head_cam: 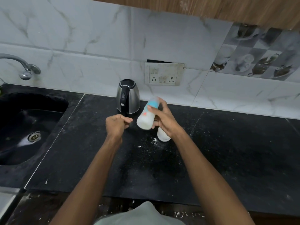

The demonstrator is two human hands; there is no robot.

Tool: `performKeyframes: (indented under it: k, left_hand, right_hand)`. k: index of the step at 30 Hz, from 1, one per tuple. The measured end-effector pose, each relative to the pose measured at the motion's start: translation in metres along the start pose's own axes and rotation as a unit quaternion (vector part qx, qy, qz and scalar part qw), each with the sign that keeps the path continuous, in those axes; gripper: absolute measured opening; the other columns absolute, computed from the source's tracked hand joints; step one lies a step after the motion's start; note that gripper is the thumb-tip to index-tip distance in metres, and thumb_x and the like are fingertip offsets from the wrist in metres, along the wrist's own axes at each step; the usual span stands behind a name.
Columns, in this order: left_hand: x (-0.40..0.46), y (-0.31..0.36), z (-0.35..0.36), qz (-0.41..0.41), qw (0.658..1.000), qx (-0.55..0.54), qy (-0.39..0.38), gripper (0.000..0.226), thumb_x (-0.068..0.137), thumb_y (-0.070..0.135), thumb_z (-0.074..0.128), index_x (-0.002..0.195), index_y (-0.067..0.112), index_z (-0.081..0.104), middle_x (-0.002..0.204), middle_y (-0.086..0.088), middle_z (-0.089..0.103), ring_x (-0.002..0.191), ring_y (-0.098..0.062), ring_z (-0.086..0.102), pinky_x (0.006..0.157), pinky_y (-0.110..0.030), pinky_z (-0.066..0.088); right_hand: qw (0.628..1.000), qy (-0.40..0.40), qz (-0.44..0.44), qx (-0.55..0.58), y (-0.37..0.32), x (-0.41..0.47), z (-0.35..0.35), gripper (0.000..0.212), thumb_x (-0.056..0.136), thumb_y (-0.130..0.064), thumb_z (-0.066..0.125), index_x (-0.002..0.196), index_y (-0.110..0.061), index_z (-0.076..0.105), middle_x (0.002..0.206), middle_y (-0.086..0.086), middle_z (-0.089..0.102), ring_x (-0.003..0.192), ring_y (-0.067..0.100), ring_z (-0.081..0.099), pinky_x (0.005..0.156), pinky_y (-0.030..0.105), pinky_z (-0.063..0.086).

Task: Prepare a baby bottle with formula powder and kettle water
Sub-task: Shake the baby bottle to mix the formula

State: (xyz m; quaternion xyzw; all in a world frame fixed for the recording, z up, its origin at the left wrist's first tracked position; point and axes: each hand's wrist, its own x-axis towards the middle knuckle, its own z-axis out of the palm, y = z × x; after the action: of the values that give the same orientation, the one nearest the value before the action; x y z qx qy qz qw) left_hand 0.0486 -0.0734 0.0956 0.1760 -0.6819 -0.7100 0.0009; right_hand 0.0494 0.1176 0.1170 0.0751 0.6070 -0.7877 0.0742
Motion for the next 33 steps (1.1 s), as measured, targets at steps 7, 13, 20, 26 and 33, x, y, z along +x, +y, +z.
performKeyframes:
  k: [7, 13, 20, 26, 33]
  left_hand:
    - [0.007, -0.003, 0.002, -0.001, 1.000, 0.008, -0.002, 0.045, 0.083, -0.014, 0.040, 0.065, 0.009, 0.074, 0.084, -0.014, 0.078, 0.092, -0.029, 0.074, 0.077, -0.035, 0.060]
    - [0.007, -0.001, 0.004, -0.005, 1.000, 0.000, -0.005, 0.035, 0.091, -0.011, 0.041, 0.089, 0.007, 0.071, 0.093, -0.015, 0.076, 0.088, -0.024, 0.074, 0.070, -0.029, 0.060]
    - [0.007, -0.003, 0.006, -0.010, 1.000, 0.003, -0.026, 0.026, 0.099, -0.004, 0.046, 0.100, 0.008, 0.068, 0.096, -0.012, 0.075, 0.084, -0.019, 0.073, 0.074, -0.031, 0.062]
    - [0.003, -0.007, 0.010, -0.010, 0.999, 0.021, -0.035, 0.025, 0.099, -0.004, 0.046, 0.102, 0.005, 0.069, 0.095, -0.011, 0.074, 0.084, -0.018, 0.072, 0.069, -0.029, 0.059]
    - [-0.001, -0.012, 0.015, -0.017, 0.999, 0.022, -0.045, 0.025, 0.100, -0.003, 0.048, 0.095, 0.010, 0.069, 0.095, -0.009, 0.075, 0.087, -0.017, 0.073, 0.072, -0.030, 0.059]
  right_hand:
    - [1.000, -0.002, -0.001, -0.004, -0.009, 0.000, -0.001, 0.064, 0.097, -0.027, 0.072, 0.150, -0.027, 0.037, 0.132, 0.012, 0.061, 0.104, 0.033, 0.074, 0.059, 0.049, 0.064]
    - [0.997, -0.051, 0.011, -0.055, -0.009, -0.001, 0.006, 0.066, 0.093, -0.025, 0.077, 0.146, -0.029, 0.038, 0.129, 0.024, 0.063, 0.099, 0.036, 0.073, 0.048, 0.035, 0.058]
    - [0.998, -0.041, -0.007, -0.044, -0.011, 0.000, 0.010, 0.070, 0.093, -0.019, 0.077, 0.146, -0.030, 0.032, 0.124, 0.023, 0.063, 0.093, 0.033, 0.072, 0.049, 0.031, 0.058]
    - [0.999, -0.012, -0.030, -0.026, -0.008, -0.002, 0.011, 0.074, 0.094, -0.021, 0.077, 0.149, -0.029, 0.029, 0.131, 0.025, 0.058, 0.091, 0.028, 0.072, 0.051, 0.031, 0.057]
    - [1.000, -0.008, -0.020, 0.003, -0.008, -0.004, 0.006, 0.070, 0.094, -0.020, 0.077, 0.147, -0.026, 0.032, 0.127, 0.021, 0.059, 0.098, 0.032, 0.073, 0.054, 0.032, 0.061]
